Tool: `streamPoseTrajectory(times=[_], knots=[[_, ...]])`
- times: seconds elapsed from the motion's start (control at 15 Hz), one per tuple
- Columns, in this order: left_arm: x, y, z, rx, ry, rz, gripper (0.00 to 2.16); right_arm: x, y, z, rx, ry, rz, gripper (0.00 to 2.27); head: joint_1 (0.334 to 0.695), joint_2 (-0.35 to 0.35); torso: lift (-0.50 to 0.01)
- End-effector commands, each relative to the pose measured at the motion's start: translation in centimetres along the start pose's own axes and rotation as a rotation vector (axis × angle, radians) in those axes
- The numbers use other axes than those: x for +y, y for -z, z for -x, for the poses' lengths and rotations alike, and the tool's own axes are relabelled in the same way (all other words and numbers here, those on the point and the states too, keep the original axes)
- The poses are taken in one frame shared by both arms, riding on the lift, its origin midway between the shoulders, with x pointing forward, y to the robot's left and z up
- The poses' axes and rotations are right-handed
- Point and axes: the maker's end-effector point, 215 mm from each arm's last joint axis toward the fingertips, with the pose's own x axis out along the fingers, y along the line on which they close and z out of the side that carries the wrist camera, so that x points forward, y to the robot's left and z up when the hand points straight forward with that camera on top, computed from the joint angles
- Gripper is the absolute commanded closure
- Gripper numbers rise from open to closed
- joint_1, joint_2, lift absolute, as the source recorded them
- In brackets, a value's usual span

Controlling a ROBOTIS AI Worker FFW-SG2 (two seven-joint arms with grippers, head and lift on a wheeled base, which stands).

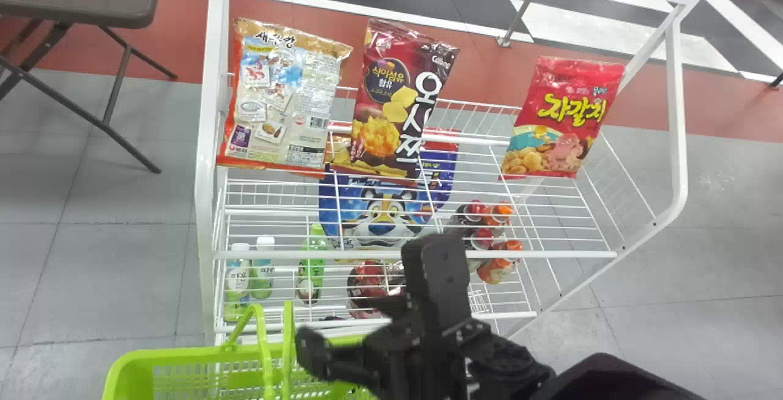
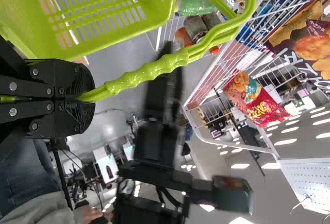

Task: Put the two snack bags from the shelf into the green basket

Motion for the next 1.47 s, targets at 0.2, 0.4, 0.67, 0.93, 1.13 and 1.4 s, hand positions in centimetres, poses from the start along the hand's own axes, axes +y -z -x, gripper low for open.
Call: streamPoseTrajectory(times=[0.2, 0.4, 0.67, 0.93, 1.13, 1.4], knots=[[0.2, 0.8, -0.4, 0.014, -0.005, 0.006, 1.9, 2.0, -10.7, -4.0, -0.357, -0.019, 0.05, 0.11, 0.695, -0.252, -0.012], [0.4, 1.5, -0.6, 0.026, -0.006, 0.016, 1.9, 2.8, -14.9, -6.4, -0.498, 0.012, 0.062, 0.12, 0.695, -0.175, -0.012], [0.6, 1.8, -0.7, 0.035, -0.007, 0.017, 1.9, 2.5, -17.6, -9.5, -0.588, 0.066, 0.027, 0.12, 0.695, -0.114, -0.012], [0.8, 2.0, -0.7, 0.044, -0.011, 0.017, 1.9, 1.7, -20.6, -12.0, -0.698, 0.08, 0.023, 0.12, 0.695, -0.087, -0.012], [1.1, 1.8, -0.6, 0.043, -0.015, 0.012, 1.9, 0.9, -22.2, -13.7, -0.73, 0.101, 0.041, 0.12, 0.695, -0.074, -0.012], [1.2, 1.1, -0.6, 0.038, -0.016, -0.002, 1.9, -1.1, -22.9, -15.2, -0.727, 0.16, 0.046, 0.12, 0.695, -0.077, -0.012]])
